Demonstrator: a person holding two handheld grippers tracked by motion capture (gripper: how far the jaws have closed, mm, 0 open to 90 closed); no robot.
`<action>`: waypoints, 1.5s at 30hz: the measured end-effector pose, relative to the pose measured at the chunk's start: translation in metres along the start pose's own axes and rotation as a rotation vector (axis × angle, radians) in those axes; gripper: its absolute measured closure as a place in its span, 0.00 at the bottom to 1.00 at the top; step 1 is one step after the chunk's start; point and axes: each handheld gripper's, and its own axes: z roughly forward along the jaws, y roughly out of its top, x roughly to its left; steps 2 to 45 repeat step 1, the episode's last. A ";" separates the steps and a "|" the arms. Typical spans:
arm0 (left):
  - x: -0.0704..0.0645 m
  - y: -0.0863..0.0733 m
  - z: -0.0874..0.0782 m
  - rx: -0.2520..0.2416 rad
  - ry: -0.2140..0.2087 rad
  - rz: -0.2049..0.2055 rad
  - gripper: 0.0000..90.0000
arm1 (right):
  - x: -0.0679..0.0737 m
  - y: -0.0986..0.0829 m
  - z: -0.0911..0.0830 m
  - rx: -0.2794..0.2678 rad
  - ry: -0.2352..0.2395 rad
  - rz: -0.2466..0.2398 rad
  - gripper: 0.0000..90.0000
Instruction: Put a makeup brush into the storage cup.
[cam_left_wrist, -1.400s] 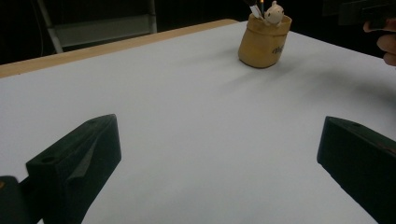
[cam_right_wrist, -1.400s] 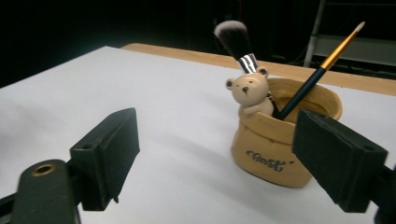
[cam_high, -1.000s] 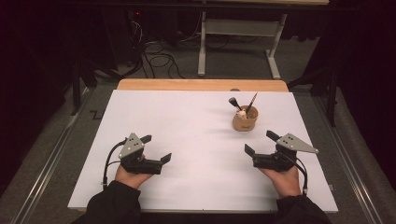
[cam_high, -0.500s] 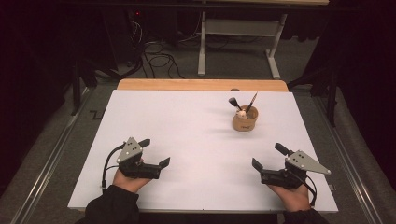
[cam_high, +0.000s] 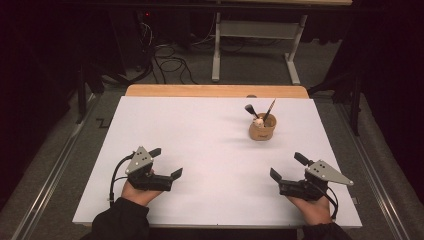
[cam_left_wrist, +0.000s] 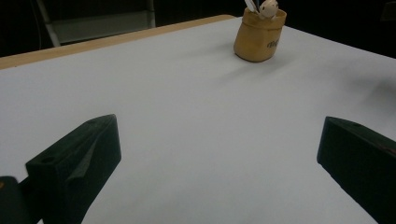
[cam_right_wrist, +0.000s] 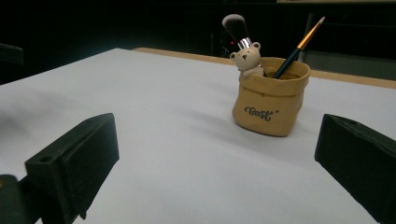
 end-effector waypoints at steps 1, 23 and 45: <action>0.000 0.000 0.000 0.000 0.002 -0.001 0.00 | 0.000 0.000 0.000 -0.001 -0.001 -0.001 0.01; 0.000 0.000 0.000 0.000 0.002 -0.001 0.00 | 0.000 0.000 0.000 -0.001 -0.001 -0.001 0.01; 0.000 0.000 0.000 0.000 0.002 -0.001 0.00 | 0.000 0.000 0.000 -0.001 -0.001 -0.001 0.01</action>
